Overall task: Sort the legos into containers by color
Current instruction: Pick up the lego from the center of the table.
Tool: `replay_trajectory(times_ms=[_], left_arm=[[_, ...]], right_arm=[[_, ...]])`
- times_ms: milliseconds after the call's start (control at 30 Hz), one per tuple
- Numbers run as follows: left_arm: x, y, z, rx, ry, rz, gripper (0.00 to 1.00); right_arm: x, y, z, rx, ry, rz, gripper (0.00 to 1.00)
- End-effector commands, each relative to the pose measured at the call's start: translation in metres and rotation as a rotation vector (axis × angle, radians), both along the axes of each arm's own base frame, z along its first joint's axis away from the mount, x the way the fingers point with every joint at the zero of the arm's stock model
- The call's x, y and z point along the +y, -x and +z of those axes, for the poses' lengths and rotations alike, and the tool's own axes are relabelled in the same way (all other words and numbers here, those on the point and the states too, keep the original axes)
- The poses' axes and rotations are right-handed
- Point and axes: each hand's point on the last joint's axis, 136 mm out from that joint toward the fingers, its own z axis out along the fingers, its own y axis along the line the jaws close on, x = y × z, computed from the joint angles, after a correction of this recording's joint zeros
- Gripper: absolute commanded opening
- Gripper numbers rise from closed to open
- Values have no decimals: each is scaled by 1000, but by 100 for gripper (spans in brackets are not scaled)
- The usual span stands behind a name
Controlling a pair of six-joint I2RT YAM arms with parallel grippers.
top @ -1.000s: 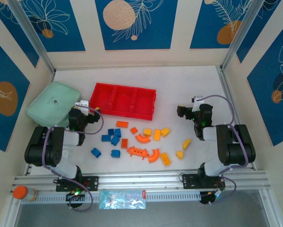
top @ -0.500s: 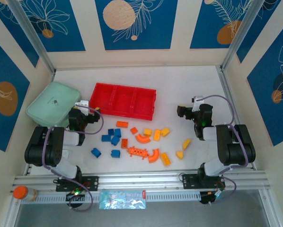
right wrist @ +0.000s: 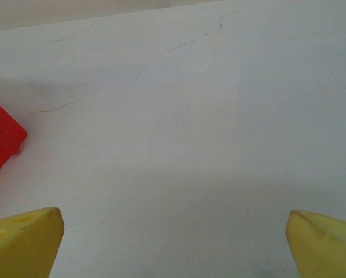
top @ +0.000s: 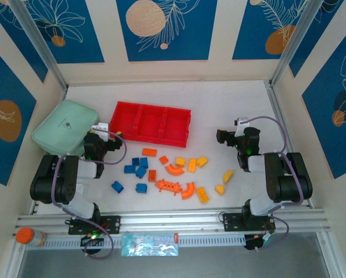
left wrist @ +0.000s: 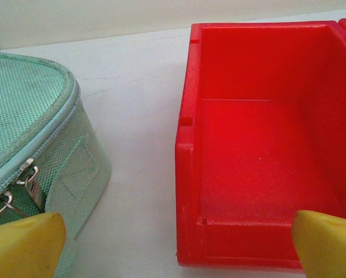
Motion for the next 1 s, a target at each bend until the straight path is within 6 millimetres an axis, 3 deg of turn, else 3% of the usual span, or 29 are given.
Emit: replay_trajectory(times_ms=[0,500,700,967], left_arm=[[-2,-4,6,-12,-5,-5,99],[-10,16,50,-64,12,-58,99],[-10,28,73,-67,107,-30,99],[-18,45,102,-9,288,-21,99]], right_arm=[[1,-4,13,-48,12,17,99],[1,3,36,-73,17,12,99],[-10,13,67,-84,-33,-57,99],[-13,30,100,-33,-283,-141,99]])
